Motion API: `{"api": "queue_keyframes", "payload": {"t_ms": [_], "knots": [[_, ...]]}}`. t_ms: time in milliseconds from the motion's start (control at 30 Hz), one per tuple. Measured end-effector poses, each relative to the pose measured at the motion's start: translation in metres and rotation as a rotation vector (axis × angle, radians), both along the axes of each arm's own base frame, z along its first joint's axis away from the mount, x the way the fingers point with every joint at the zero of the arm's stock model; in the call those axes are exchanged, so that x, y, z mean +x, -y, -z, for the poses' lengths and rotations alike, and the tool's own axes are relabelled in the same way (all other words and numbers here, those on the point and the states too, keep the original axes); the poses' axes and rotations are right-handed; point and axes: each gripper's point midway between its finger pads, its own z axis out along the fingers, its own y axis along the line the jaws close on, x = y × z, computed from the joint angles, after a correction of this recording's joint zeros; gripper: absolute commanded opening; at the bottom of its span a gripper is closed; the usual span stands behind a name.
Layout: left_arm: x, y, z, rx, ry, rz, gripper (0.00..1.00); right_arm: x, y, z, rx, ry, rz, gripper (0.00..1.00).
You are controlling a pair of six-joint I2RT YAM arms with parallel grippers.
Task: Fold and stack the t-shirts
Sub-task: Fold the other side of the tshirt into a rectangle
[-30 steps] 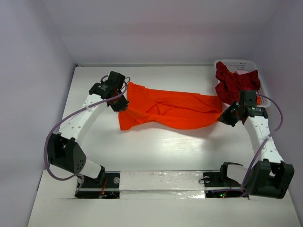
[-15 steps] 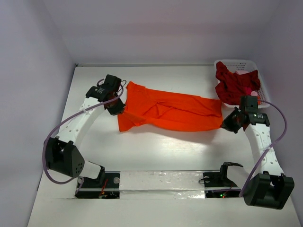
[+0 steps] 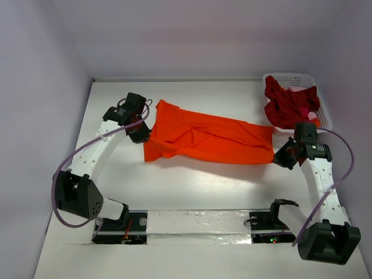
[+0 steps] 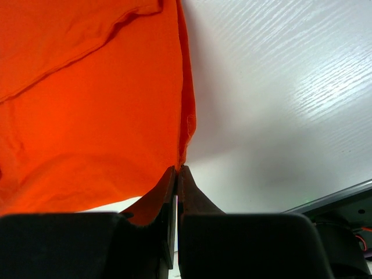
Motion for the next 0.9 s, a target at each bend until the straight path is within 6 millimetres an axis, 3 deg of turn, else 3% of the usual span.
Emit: {"api": "queue_keyframes", "payload": {"t_ms": [367,900], "knots": [[-0.004,0.002,0.005,0.005,-0.033,0.039,0.0,-0.01,-0.004,-0.008,0.008,0.034,0.001,0.0],[0.045,0.016,-0.009,0.002,0.006,0.065,0.0,-0.024,-0.003,0.005,0.011,-0.042,0.021,0.0]]}}
